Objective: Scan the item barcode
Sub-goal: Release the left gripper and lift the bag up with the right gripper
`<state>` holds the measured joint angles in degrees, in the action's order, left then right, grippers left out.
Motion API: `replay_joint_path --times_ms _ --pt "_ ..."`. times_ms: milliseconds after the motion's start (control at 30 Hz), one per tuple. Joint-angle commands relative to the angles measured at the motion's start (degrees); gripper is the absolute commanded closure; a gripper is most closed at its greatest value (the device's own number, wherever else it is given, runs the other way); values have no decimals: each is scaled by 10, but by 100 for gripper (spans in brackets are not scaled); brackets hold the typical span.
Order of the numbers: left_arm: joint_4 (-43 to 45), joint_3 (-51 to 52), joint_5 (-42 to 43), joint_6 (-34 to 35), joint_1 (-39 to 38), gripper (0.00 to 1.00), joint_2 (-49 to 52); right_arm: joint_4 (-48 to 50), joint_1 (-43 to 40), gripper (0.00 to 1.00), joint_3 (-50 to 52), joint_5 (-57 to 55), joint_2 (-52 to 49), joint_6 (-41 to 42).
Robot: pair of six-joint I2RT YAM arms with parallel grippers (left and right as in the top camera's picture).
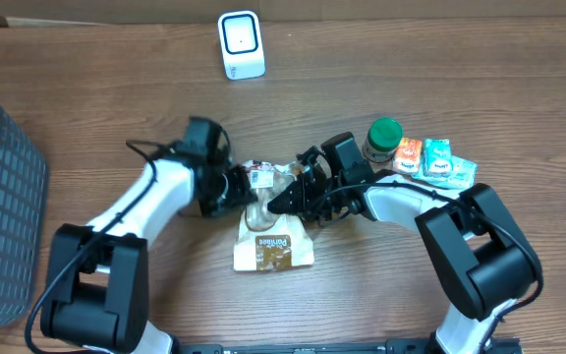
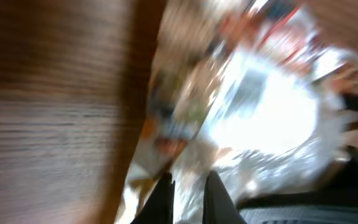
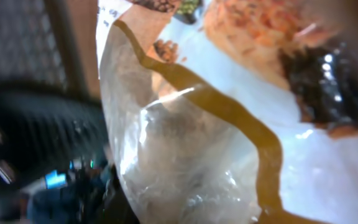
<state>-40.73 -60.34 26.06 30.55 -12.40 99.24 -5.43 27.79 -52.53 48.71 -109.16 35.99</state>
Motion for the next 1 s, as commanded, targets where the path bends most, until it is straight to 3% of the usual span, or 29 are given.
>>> replay_joint_path --times_ms 0,233,400,600,700,867,933,967 --pt "-63 -93 18 -120 35 96 2 -37 -23 96 -9 74 44 -98" --pt "-226 -281 6 -213 117 96 2 -205 -40 96 -58 62 89 -244" --pt "-268 -356 -25 -230 167 96 2 -316 -40 96 -120 60 117 -341" --pt "-282 -372 -40 -231 228 93 2 -512 -40 96 -259 34 124 -482" --pt "-284 -372 -40 -231 252 78 3 -577 -40 96 -329 17 124 -509" --pt "-284 -372 -65 -231 272 39 3 -616 -40 96 -410 15 124 -515" --pt "-285 -372 -83 -231 273 19 3 -611 -40 96 -421 15 125 -511" --pt "-287 -372 -91 -231 273 0 3 -608 -40 96 -424 16 125 -509"
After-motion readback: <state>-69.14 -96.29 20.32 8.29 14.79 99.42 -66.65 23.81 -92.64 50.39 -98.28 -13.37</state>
